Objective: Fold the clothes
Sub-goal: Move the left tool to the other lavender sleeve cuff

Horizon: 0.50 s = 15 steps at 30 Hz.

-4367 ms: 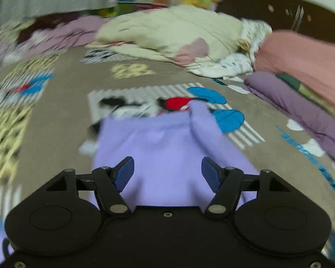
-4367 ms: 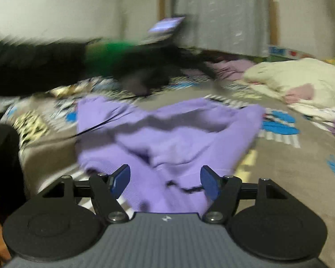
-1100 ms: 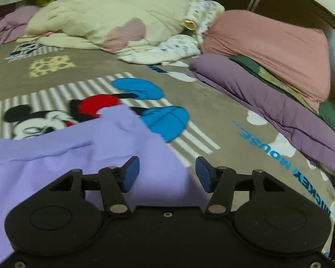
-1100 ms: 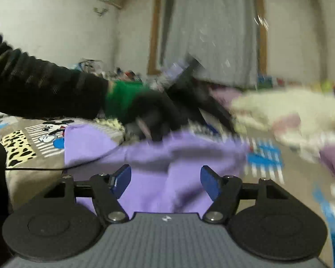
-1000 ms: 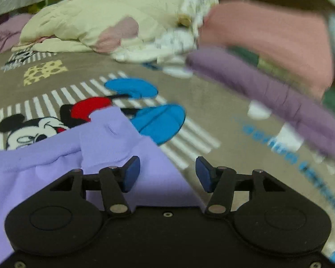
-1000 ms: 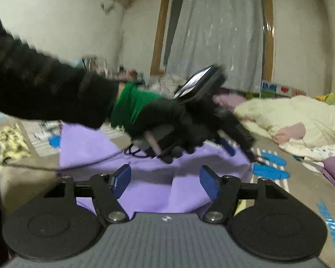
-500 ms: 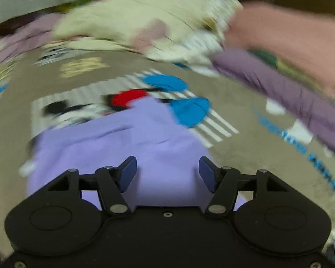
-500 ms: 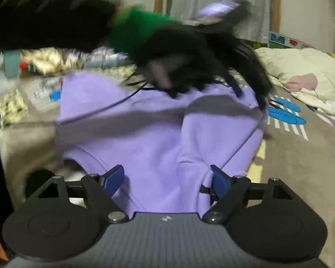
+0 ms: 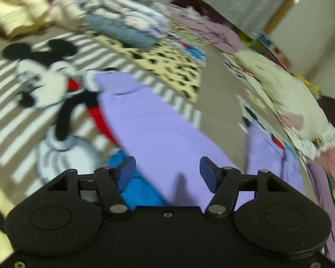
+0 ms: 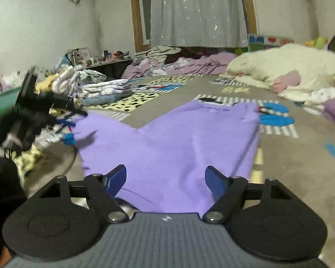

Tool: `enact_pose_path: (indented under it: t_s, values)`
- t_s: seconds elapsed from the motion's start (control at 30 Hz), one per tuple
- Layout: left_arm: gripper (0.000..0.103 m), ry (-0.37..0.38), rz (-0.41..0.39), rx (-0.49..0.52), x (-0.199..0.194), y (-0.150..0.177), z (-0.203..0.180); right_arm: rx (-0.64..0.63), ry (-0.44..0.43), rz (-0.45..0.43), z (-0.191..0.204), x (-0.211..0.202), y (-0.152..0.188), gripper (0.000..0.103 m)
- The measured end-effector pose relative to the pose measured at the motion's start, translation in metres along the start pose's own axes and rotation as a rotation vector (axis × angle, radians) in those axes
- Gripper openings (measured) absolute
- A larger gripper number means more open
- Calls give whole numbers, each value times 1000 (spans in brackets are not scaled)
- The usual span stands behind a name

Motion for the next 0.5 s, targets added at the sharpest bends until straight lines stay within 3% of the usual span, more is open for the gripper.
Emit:
enact_pose_path:
  t_s: [0.1,0.3,0.4,0.5]
  values:
    - [63,-32,-2,-89,6,2,19,5,-13,7,15,10,-8,78]
    - [63,1,-54,-184,15,-15,27,-36,19,47,35,28,-6,77]
    - [63,15,-71,-196,20,-24,34,-39,77,55,23,40,-15,75]
    - [63,46,-77,-222,24,-24,41,35,107,43,-19,67,-41,76]
Point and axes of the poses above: each gripper's, at about its wrist camera, not at the fingertips, and x roughly the way its jaws point, z to its left, y to its underside, the point moved 4 cm from there along x, roughly the way its jaws point, and after that the axes turned 13 degrees about -z, right-handed, at the moved point
